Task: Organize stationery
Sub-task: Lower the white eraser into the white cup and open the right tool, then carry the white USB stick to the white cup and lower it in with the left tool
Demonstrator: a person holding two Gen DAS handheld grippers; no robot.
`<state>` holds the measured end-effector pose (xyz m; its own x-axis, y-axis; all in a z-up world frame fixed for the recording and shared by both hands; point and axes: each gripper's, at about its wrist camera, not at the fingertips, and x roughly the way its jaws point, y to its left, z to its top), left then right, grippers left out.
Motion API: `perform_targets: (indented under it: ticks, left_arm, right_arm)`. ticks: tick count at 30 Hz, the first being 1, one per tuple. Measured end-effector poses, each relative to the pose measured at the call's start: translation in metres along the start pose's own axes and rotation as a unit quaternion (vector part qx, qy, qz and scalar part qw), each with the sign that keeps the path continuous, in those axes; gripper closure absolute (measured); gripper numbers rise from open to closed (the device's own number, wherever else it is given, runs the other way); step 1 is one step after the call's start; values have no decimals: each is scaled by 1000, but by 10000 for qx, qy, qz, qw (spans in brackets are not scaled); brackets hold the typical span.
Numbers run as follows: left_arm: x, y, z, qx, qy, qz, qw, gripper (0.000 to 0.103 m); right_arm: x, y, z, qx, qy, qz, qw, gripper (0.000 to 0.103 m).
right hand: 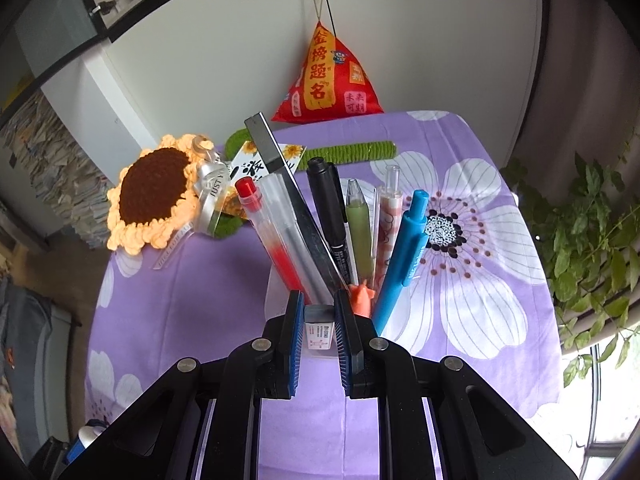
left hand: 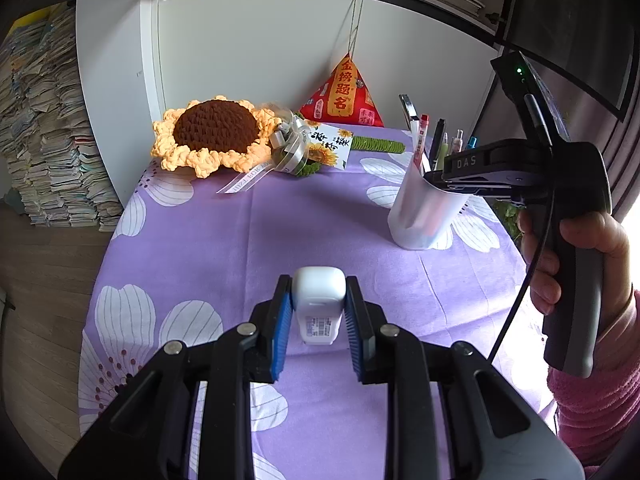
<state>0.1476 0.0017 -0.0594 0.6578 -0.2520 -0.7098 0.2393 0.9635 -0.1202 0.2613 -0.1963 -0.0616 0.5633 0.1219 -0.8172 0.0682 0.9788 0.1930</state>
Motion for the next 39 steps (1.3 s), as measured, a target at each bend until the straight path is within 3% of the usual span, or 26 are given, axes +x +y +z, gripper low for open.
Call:
perform_targets:
  ticks: [10,16,21,39]
  left_arm:
    - [-1,-2,0,26,-22,-20,10000,79]
    - [-3,-8,1,85,-45,-28,10000,79]
    - [-6,-18,4,196,-81,-45,9998,79]
    - [-21,-65,64,511,-574,-356,9964,79]
  right_arm:
    - [-4,1,-1,-120,32,8,9999,86]
    - [-31,-12,1,78,-217,249,9994,79]
    - [-47,-20,-4,72,-406,159,9990,79]
    - [-76,-44,-41,-347,-712,-254,9965,78]
